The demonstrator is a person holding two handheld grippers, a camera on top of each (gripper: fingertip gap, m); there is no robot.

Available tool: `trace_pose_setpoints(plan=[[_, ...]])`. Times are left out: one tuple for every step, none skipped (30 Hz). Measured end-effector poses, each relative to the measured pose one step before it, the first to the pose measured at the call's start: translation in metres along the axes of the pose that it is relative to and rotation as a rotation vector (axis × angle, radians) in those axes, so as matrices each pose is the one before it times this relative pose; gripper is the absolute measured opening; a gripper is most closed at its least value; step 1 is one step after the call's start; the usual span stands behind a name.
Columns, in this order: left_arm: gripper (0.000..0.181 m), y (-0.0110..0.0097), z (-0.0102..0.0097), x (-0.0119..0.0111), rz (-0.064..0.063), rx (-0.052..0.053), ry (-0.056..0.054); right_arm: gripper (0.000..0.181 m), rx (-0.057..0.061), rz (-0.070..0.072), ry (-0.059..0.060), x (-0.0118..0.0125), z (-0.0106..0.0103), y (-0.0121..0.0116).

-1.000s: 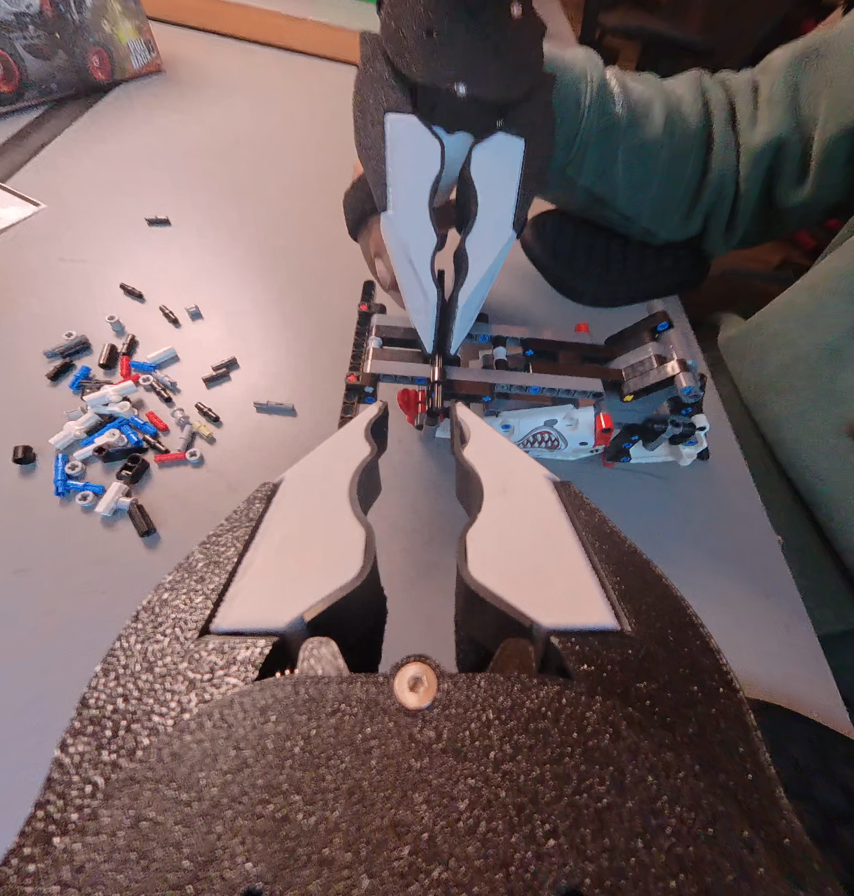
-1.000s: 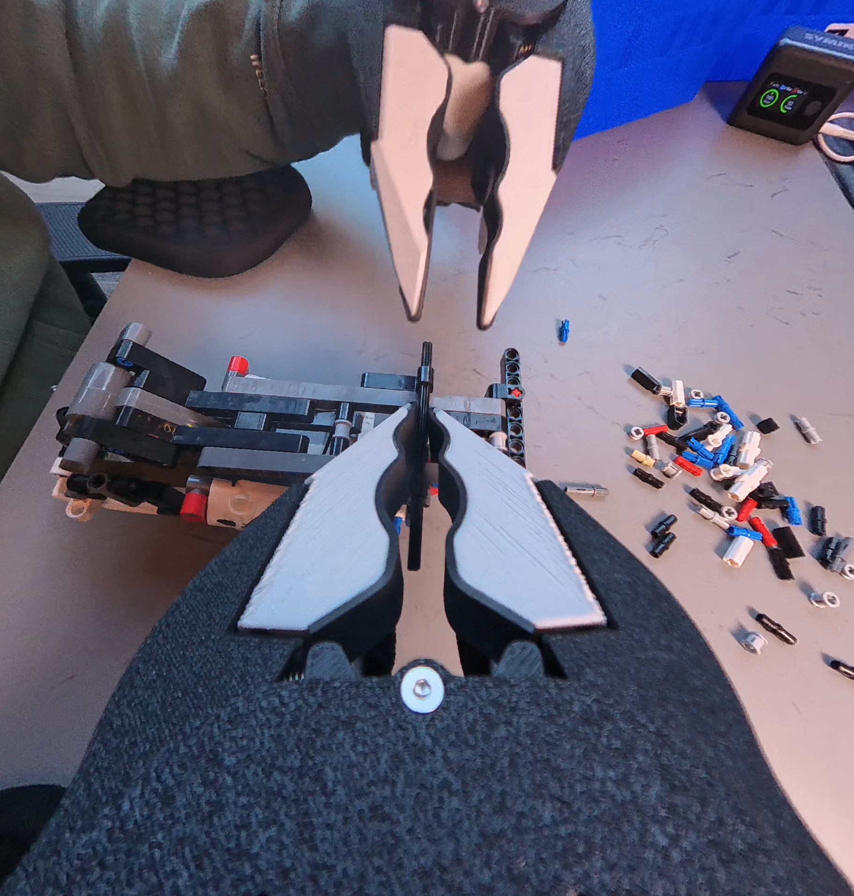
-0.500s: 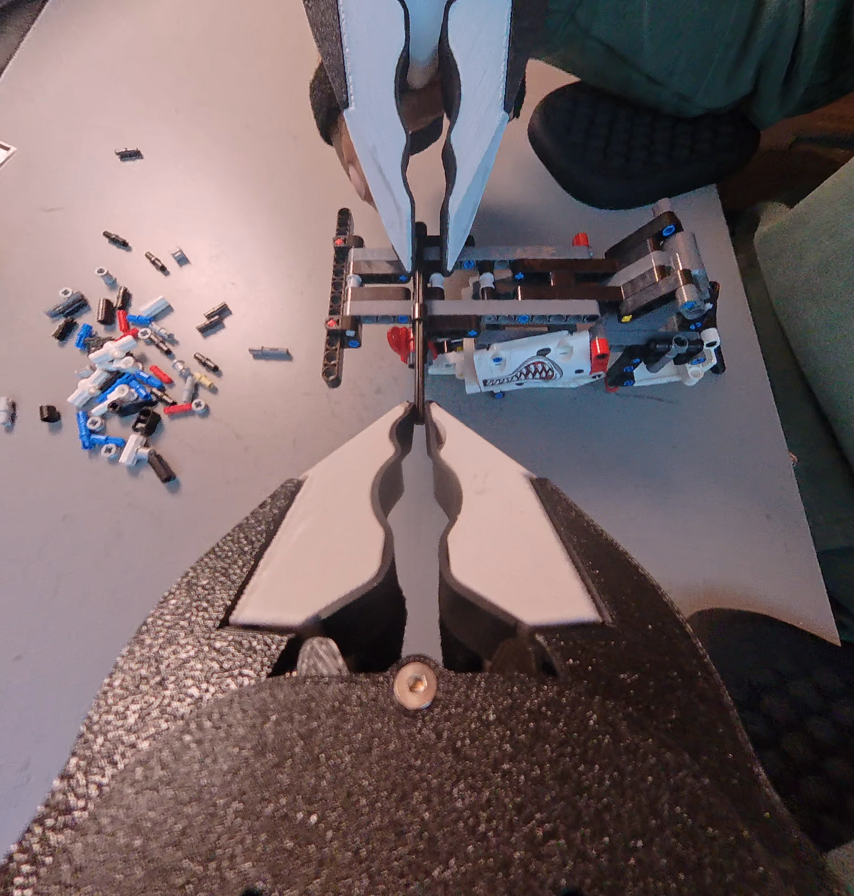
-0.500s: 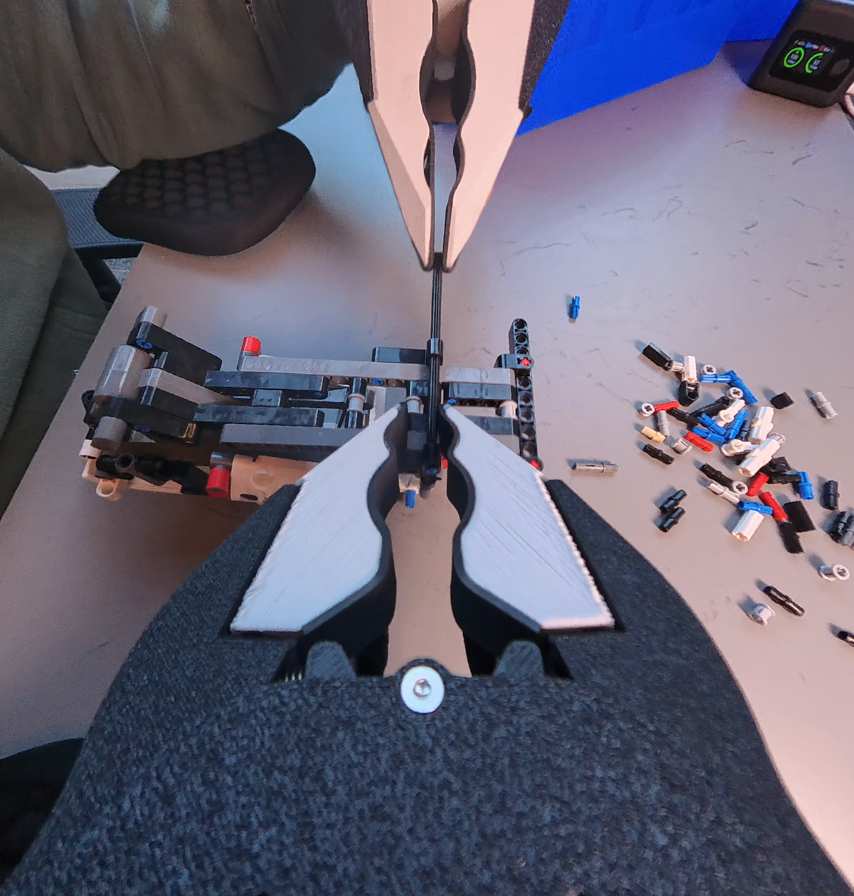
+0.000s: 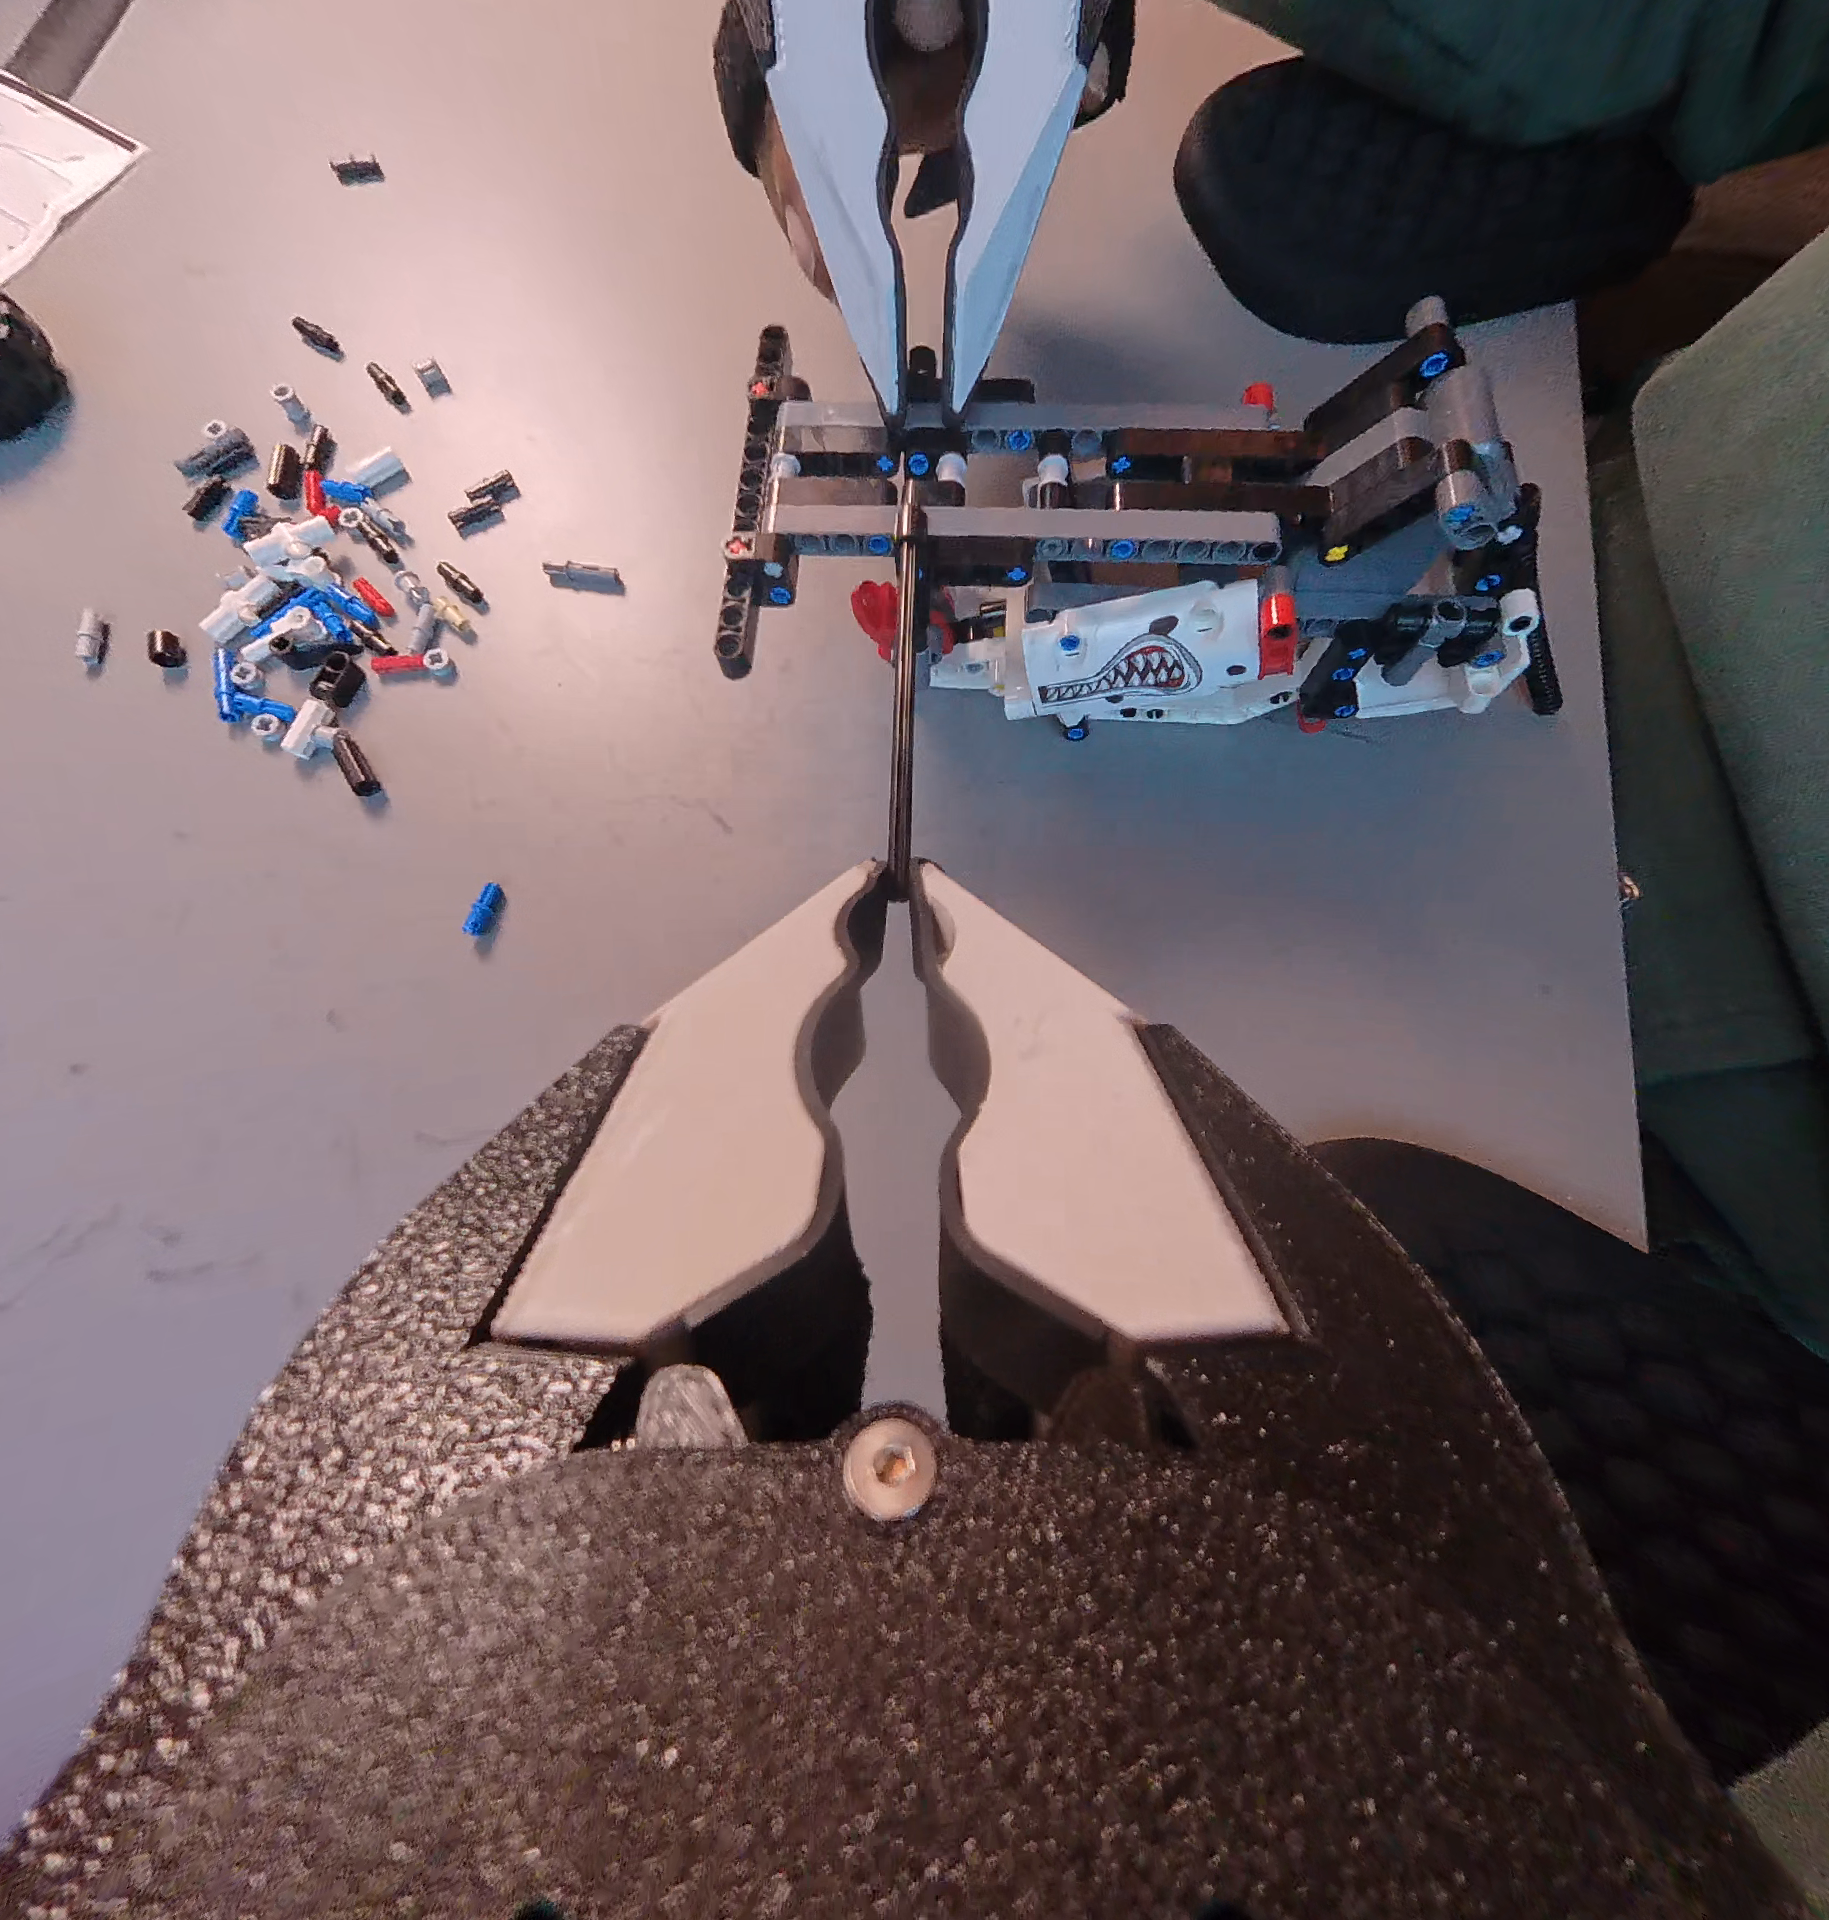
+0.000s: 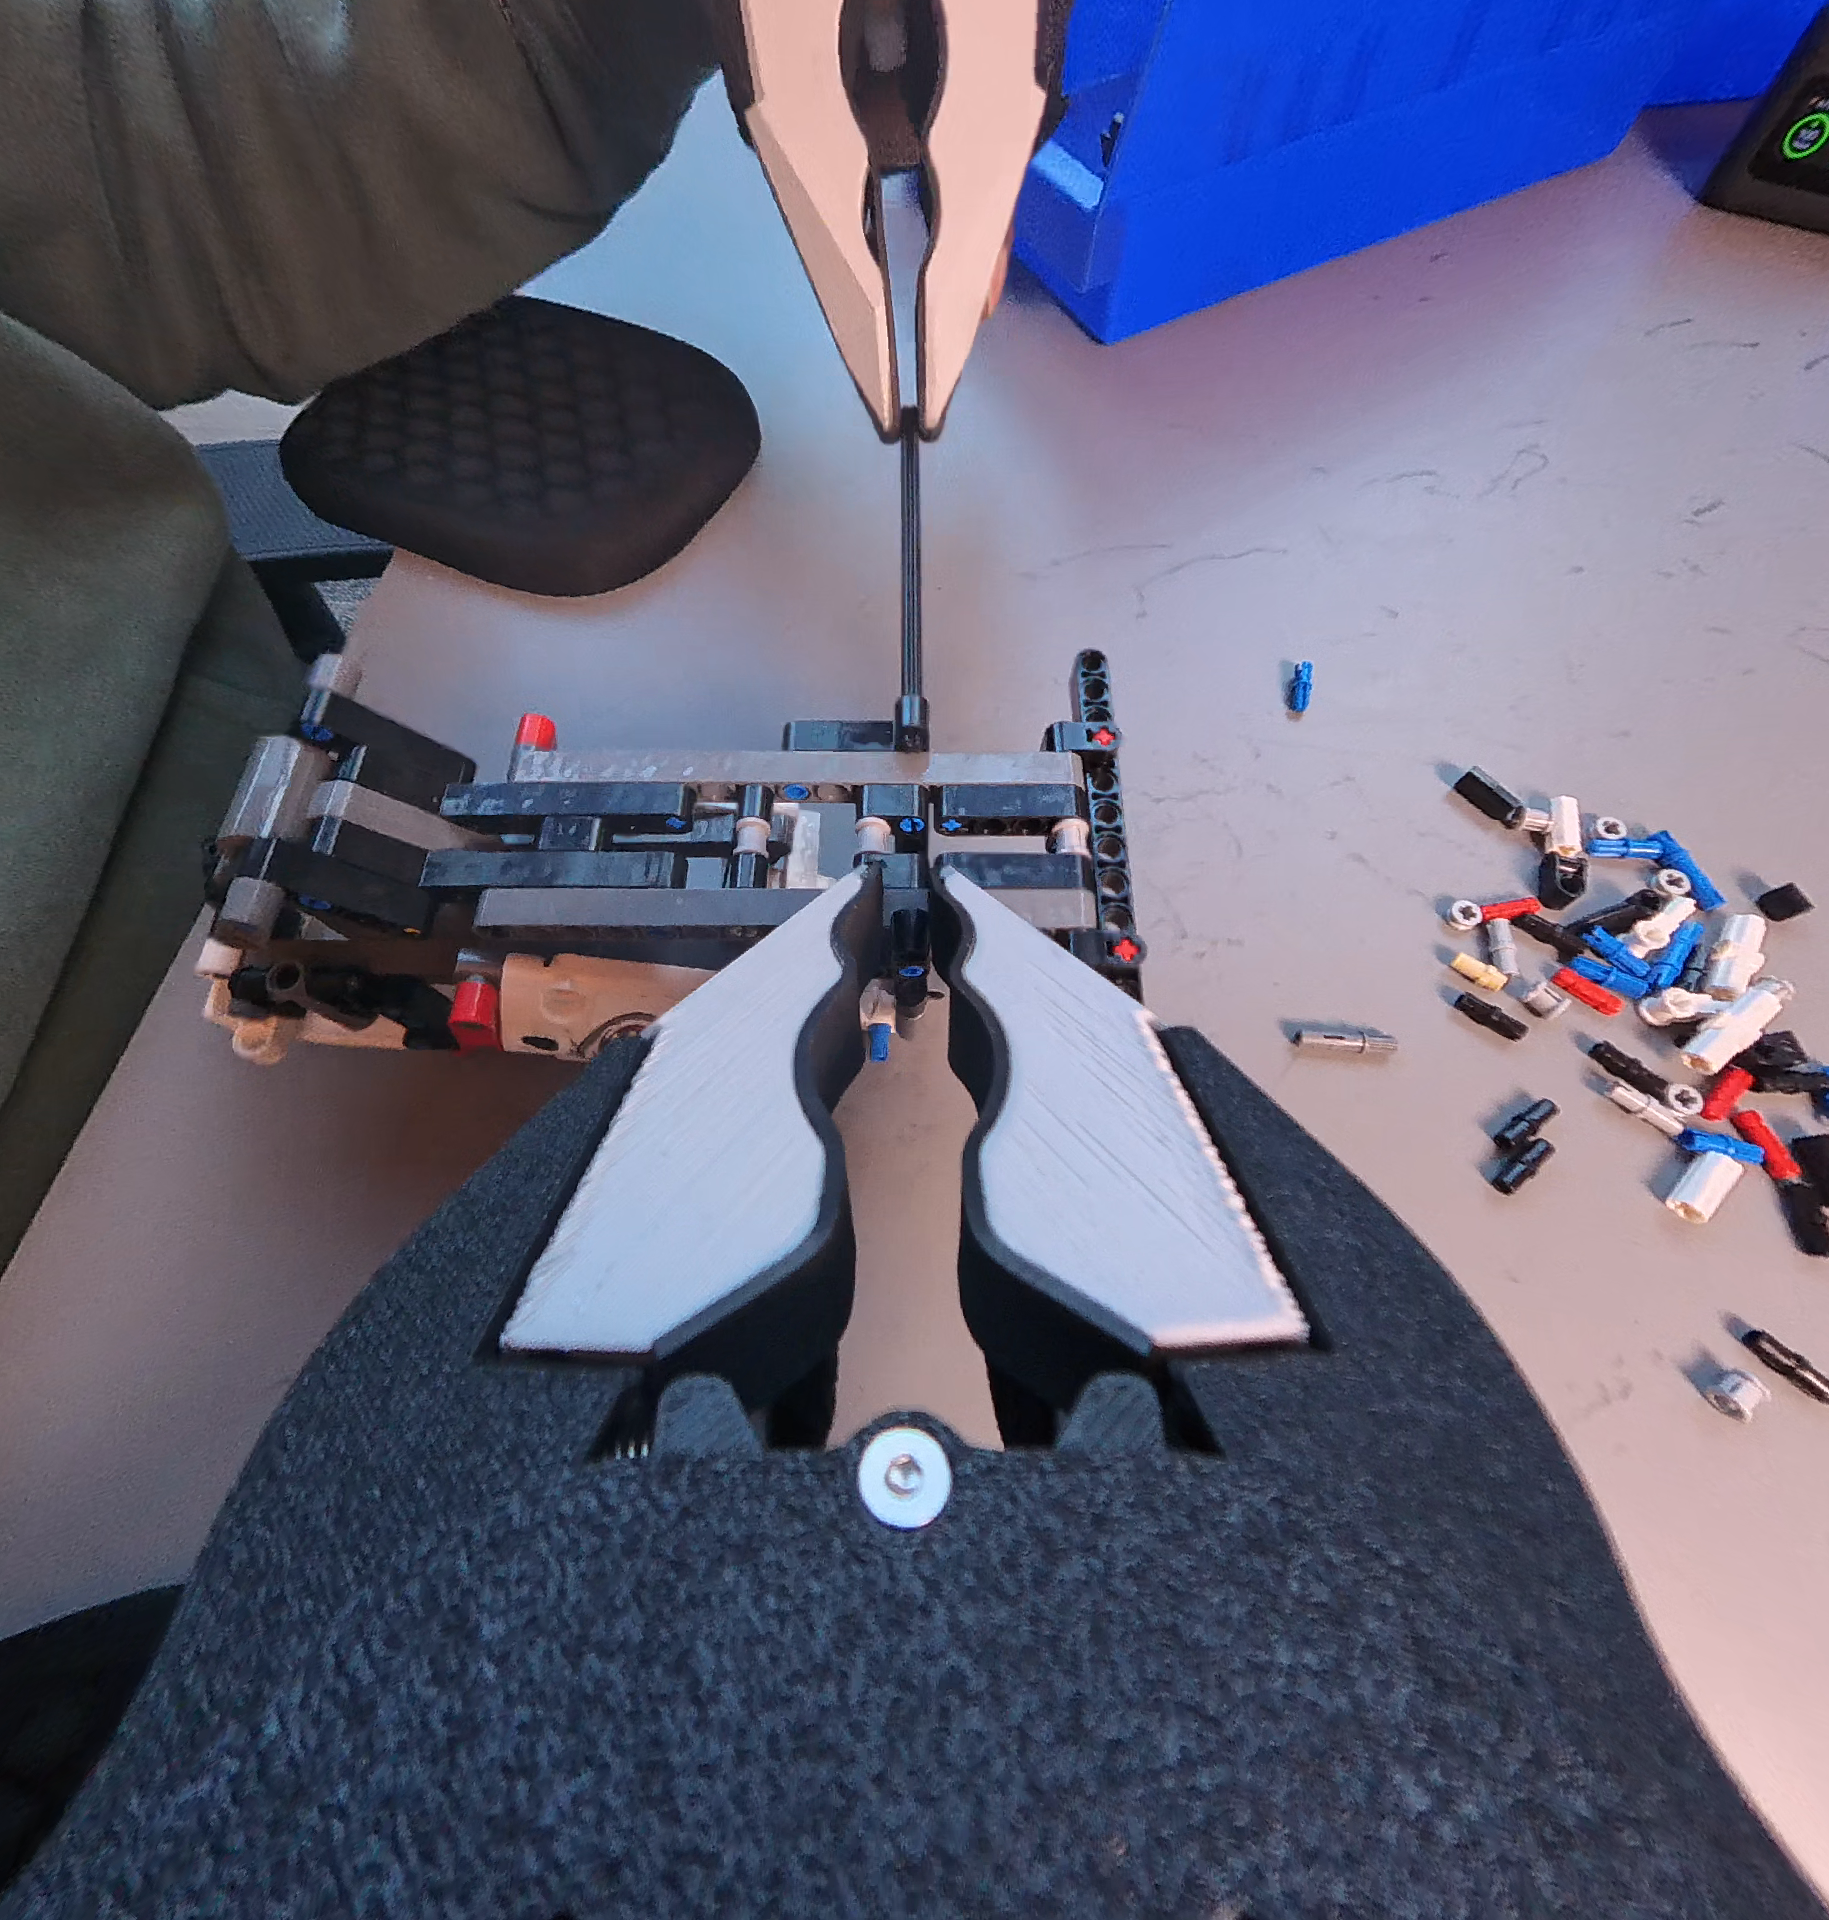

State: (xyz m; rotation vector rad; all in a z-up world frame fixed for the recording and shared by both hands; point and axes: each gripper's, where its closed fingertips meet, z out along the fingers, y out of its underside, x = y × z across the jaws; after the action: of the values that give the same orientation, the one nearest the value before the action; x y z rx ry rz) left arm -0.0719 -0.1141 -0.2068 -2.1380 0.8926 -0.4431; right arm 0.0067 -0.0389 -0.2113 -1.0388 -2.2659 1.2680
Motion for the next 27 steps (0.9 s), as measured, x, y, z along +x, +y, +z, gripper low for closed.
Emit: trace_pose_setpoints(plan=[[0.003,0.00024,-0.00305,0.00302,0.0010,0.0045,-0.0013,0.008,0.0027,0.0001,-0.0027,-0.00066,0.00149,-0.00108],[0.003,0.00140,-0.00197,0.00236,0.0050,-0.0068,-0.0077,0.008,-0.0045,0.0000,-0.0020,-0.00042,0.00145,-0.00014],[0.003,0.00182,-0.00153,0.00149,0.0033,-0.0092,-0.0106,0.008,-0.0038,-0.0010,-0.0050,-0.00113,0.00063,-0.00038],[0.004,0.00182,-0.00189,0.00129,-0.0029,-0.0020,-0.0050,0.007,-0.0033,-0.0032,-0.0032,-0.00096,-0.00004,0.00002],[0.003,0.00171,-0.00203,0.00069,-0.0082,0.0075,-0.0018,0.007,-0.0026,-0.0023,0.0001,-0.00050,-0.00025,0.00081],[0.003,0.00196,-0.00212,0.00089,-0.0112,0.0099,0.0005,0.007,-0.0033,0.0040,-0.0018,-0.00002,-0.00086,0.00180],[0.003,0.00313,-0.00209,0.00058,-0.0087,0.0044,-0.0037,0.001,-0.0131,0.0101,-0.0035,0.00050,-0.00176,0.00406],[0.003,0.00490,-0.00268,-0.00056,-0.0090,-0.0035,-0.0127,0.000,-0.0789,-0.0118,0.0201,0.00387,-0.00019,0.01565],[0.003,0.00350,-0.00301,-0.00104,-0.0126,0.0092,-0.0135,0.000,-0.0457,-0.0143,0.0270,0.00390,0.00143,0.01156],[0.003,0.00119,-0.00272,0.00018,-0.0145,0.0250,-0.0027,0.000,0.0267,-0.0021,-0.0047,-0.00122,0.00040,-0.00167],[0.003,0.00097,-0.00127,0.00074,-0.0099,0.0240,-0.0010,0.000,0.0573,0.0086,-0.0170,-0.00251,-0.00208,-0.01028],[0.003,0.00176,-0.00008,-0.00007,-0.0051,0.0136,-0.0069,0.001,0.0374,0.0032,-0.0095,-0.00169,-0.00336,-0.01125],[0.003,0.00156,0.00070,0.00047,-0.0056,0.0090,-0.0030,0.004,0.0267,-0.0122,0.0014,-0.00150,-0.00353,-0.01087],[0.003,0.00053,0.00114,0.00025,-0.0046,0.0097,-0.0015,0.009,0.0310,-0.0187,0.0055,-0.00185,-0.00285,-0.01115],[0.003,-0.00024,0.00107,-0.00038,-0.0011,0.0105,-0.0036,0.016,0.0247,-0.0125,0.0085,-0.00148,-0.00069,-0.00911],[0.003,-0.00086,0.00115,-0.00031,-0.0006,0.0098,-0.0009,0.022,0.0089,-0.0070,0.0087,-0.00135,0.00192,-0.00535],[0.003,-0.00138,0.00147,-0.00047,0.0004,0.0091,0.0005,0.028,-0.0059,-0.0078,0.0114,-0.00092,0.00412,-0.00201],[0.003,-0.00151,0.00186,-0.00049,0.0025,0.0078,0.0010,0.031,-0.0062,-0.0077,0.0106,-0.00056,0.00561,-0.00105],[0.003,-0.00150,0.00227,-0.00032,0.0030,0.0052,0.0021,0.032,-0.0069,0.0017,0.0001,-0.00130,0.00617,-0.00016],[0.003,-0.00112,0.00234,-0.00053,0.0030,0.0019,0.0014,0.034,-0.0227,0.0118,-0.0021,-0.00024,0.00546,0.00284],[0.003,-0.00103,0.00204,-0.00039,0.0030,0.0020,0.0006,0.036,-0.0322,0.0145,-0.0012,0.00108,0.00411,0.00511],[0.003,-0.00079,0.00142,-0.00011,0.0013,0.0024,0.0012,0.037,-0.0252,0.0104,-0.0040,0.00112,0.00167,0.00492],[0.003,-0.00012,0.00067,0.00009,0.0003,0.0005,0.0005,0.037,0.0007,0.0096,-0.0098,0.00013,-0.00109,0.00190],[0.003,0.00015,0.00021,0.00003,-0.0001,0.0008,-0.0007,0.037,0.0152,0.0142,-0.0213,-0.00173,-0.00360,-0.00008],[0.003,0.00031,-0.00001,0.00021,-0.0016,0.0030,0.0001,0.038,0.0134,0.0145,-0.0171,-0.00130,-0.00478,0.00002],[0.004,0.00043,0.00013,0.00001,-0.0020,0.0033,-0.0004,0.041,-0.0003,0.0052,-0.0030,0.00033,-0.00425,0.00178],[0.003,0.00049,0.00027,0.00011,-0.0021,0.0029,0.0012,0.044,-0.0116,-0.0055,0.0074,0.00097,-0.00250,0.00322]])
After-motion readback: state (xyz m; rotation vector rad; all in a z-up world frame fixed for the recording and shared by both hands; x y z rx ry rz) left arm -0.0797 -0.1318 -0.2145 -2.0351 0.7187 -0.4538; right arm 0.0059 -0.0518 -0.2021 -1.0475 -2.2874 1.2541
